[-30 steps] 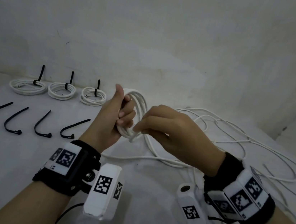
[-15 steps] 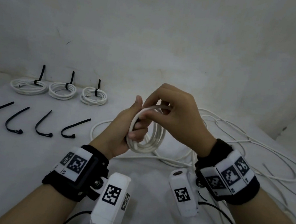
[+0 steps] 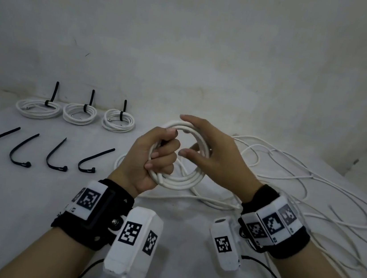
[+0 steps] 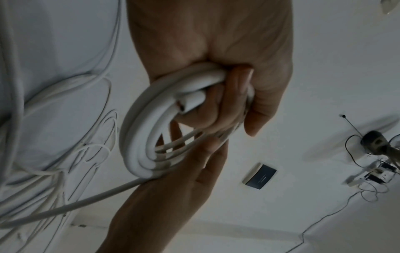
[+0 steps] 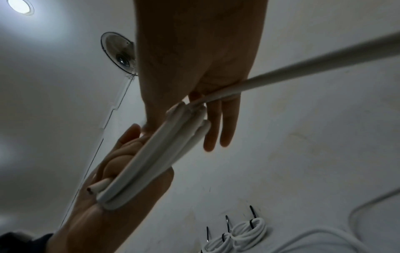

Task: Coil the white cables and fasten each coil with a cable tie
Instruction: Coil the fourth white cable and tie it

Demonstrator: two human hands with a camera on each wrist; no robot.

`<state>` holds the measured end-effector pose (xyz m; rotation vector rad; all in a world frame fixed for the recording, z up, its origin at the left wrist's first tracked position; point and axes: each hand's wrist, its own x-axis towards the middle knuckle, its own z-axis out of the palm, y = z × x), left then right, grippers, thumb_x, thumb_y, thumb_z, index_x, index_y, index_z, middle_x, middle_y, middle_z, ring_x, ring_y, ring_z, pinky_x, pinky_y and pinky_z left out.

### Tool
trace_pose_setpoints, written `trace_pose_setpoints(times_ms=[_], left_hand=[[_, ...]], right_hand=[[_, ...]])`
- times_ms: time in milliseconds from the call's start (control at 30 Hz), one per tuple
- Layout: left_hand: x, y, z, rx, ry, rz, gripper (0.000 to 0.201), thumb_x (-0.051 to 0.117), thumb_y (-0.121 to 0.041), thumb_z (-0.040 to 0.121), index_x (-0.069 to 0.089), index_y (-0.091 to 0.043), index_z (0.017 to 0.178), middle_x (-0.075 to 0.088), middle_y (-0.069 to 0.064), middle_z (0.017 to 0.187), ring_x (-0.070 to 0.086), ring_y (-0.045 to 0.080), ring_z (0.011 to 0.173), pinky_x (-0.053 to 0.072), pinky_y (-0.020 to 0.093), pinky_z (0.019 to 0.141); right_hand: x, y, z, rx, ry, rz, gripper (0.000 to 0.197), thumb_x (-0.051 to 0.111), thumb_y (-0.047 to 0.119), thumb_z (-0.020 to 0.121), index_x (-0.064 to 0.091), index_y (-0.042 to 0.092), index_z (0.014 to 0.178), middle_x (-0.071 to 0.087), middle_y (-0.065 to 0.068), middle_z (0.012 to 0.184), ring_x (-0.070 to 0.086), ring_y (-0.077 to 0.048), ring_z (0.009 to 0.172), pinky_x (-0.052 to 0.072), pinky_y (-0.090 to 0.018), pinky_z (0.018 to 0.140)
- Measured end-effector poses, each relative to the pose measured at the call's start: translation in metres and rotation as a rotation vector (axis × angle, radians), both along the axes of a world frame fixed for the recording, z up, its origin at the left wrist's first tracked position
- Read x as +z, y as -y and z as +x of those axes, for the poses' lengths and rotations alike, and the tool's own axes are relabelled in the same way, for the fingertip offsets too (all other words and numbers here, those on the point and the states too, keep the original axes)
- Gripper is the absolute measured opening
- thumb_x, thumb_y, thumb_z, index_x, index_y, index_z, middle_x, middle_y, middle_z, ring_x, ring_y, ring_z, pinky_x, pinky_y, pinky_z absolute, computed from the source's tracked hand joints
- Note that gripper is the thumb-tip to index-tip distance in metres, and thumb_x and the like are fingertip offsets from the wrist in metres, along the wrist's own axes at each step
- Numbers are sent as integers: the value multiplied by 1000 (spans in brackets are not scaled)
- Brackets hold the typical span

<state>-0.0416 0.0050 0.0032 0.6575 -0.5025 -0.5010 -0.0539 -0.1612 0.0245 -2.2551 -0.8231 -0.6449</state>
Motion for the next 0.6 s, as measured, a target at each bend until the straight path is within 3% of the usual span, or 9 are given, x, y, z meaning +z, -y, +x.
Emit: trace_pose_setpoints(times_ms=[67, 133, 200, 300, 367, 467, 600], left_hand=[[2, 2, -1, 69, -8, 80, 30, 61, -20, 75, 39, -18, 55, 29, -8, 36, 26, 0, 22, 19, 11, 27], [4, 4, -2, 173, 35, 201, 36, 58, -26, 83, 36, -18, 57, 26, -7, 38, 28, 3, 27, 26, 14, 31], [4, 4, 0, 312, 105, 365, 36, 57, -40, 82, 40, -15, 63, 28, -5, 42, 36, 8, 35, 34, 17, 39], [1, 2, 4, 440, 149, 506, 43, 54, -53, 74, 55, -10, 75, 36, -4, 48, 44, 11, 43, 39, 20, 45], [-1, 3, 5, 479, 166, 537, 45, 51, -55, 78, 54, -10, 76, 37, -5, 49, 44, 11, 43, 39, 21, 46], [-2, 4, 5, 492, 157, 523, 41, 45, -46, 92, 41, -13, 69, 31, -4, 50, 38, 9, 39, 36, 20, 44], [1, 3, 5, 427, 68, 419, 39, 47, -40, 95, 36, -17, 65, 24, -5, 49, 30, 7, 38, 31, 17, 40]], right_hand=[[-1, 1, 1, -15, -5, 52, 40, 63, 9, 89, 54, 18, 128, 68, -3, 95, 65, -10, 63, 51, -17, 66], [1, 2, 2, -63, 13, 93, 34, 55, 1, 91, 59, 15, 121, 67, -5, 82, 64, -11, 53, 49, -14, 59], [2, 4, 2, -108, 18, 52, 31, 52, -1, 91, 60, 13, 117, 64, -2, 78, 62, -12, 50, 46, -14, 56], [2, 3, 5, -165, 12, -12, 28, 51, 3, 92, 62, 12, 116, 63, 0, 76, 60, -10, 52, 49, -21, 57], [0, 2, 6, -174, 16, -7, 27, 51, 3, 92, 62, 11, 115, 64, -1, 75, 60, -13, 51, 51, -23, 56], [-2, 0, 8, -158, 35, 16, 26, 51, 1, 92, 64, 10, 112, 65, -3, 74, 61, -14, 50, 49, -19, 53], [-3, -4, 9, -142, 76, 56, 26, 48, 3, 91, 64, 9, 110, 62, 1, 72, 59, -2, 53, 42, -10, 55]])
